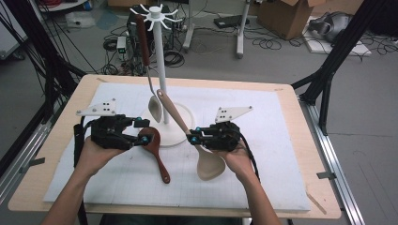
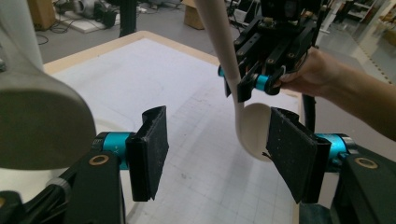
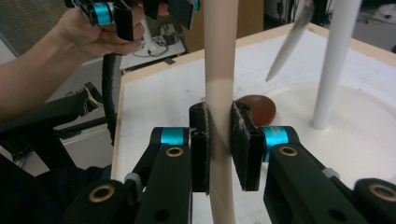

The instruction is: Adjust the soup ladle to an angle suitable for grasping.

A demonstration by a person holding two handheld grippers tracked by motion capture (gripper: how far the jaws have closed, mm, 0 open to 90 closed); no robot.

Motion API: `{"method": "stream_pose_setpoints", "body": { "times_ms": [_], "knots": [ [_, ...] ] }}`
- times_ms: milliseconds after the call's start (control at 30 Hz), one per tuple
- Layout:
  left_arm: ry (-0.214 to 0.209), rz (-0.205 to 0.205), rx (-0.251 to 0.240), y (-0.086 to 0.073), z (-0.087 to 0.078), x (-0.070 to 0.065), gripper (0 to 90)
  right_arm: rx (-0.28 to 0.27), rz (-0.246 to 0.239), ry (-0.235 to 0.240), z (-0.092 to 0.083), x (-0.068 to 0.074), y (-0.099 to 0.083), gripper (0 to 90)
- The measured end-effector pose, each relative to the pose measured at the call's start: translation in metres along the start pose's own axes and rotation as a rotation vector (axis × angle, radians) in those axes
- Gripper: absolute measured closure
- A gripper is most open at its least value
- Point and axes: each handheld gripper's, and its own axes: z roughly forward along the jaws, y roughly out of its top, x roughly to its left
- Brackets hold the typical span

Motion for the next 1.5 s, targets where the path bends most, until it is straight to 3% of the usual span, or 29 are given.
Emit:
{"method": "stream_pose_setpoints", "body": {
  "times_ms": [500, 867, 1033, 1233, 1300, 1500],
  "knots": [
    [-0.021, 0.016, -0.043, 0.022, 0.009, -0.001, 54.6, -0.017, -0.026, 0.064, 0.035, 0.011, 0.007, 79.0],
    [-0.05, 0.0, -0.044, 0.027, 0.01, 0.002, 68.3, -0.013, -0.054, 0.073, 0.043, 0.017, 0.01, 79.0],
    [-0.113, -0.01, -0.047, 0.031, 0.011, 0.004, 74.3, -0.007, -0.076, 0.072, 0.044, 0.018, 0.012, 78.9],
    [-0.12, 0.024, -0.035, 0.032, 0.011, -0.001, 75.6, 0.005, -0.102, 0.067, 0.045, 0.023, 0.014, 76.9],
    [-0.122, 0.035, -0.02, 0.033, 0.012, -0.003, 75.6, -0.006, -0.079, 0.082, 0.047, 0.022, 0.014, 72.9],
    [-0.119, 0.039, -0.027, 0.036, 0.01, -0.002, 75.6, 0.003, -0.087, 0.104, 0.055, 0.023, 0.02, 77.0]
  ]
}}
